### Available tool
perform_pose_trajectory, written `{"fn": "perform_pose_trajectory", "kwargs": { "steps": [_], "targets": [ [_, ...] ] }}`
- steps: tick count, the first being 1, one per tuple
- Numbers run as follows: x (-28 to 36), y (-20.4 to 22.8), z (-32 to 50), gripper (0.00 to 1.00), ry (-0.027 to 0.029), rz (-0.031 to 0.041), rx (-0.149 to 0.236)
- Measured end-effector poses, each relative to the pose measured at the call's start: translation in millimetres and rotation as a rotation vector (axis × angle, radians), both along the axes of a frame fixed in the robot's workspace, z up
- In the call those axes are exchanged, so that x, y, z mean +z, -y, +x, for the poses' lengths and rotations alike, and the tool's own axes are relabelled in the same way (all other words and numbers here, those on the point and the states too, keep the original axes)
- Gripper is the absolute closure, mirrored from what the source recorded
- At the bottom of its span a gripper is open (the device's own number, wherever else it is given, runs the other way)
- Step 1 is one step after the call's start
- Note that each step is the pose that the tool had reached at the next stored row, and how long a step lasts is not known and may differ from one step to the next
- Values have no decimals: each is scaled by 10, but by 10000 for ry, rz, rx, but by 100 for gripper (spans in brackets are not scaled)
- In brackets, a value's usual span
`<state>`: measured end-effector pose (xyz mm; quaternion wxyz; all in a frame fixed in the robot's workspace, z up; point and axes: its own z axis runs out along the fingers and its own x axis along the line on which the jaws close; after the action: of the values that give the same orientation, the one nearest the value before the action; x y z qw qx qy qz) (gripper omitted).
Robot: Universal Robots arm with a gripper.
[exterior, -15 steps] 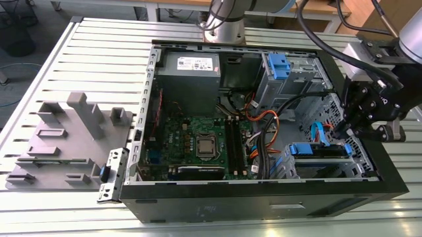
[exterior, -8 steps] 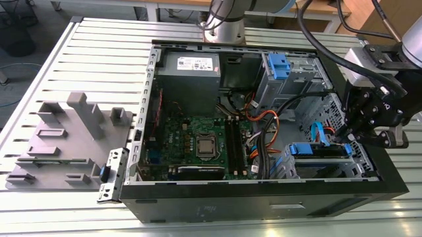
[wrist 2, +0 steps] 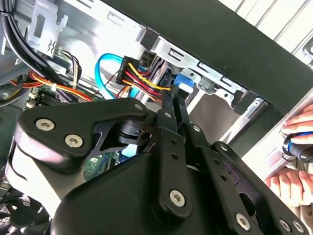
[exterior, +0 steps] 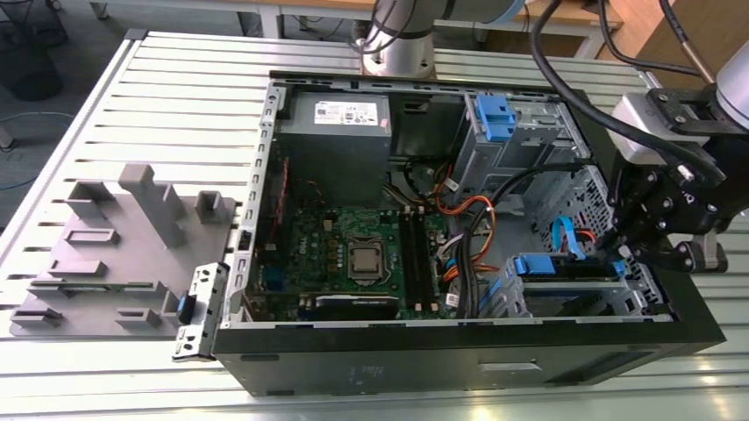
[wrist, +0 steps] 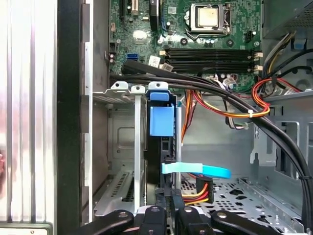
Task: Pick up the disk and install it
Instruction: 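Insert the second disk wire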
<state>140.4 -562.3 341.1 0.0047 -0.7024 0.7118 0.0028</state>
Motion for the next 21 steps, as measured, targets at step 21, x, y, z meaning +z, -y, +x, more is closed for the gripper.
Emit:
{"fn": "perform_pose_trajectory", "kwargs": {
  "steps": [21],
  "targets": [
    [-81, -19, -14, 76, 0, -5, 7]
  ]
}}
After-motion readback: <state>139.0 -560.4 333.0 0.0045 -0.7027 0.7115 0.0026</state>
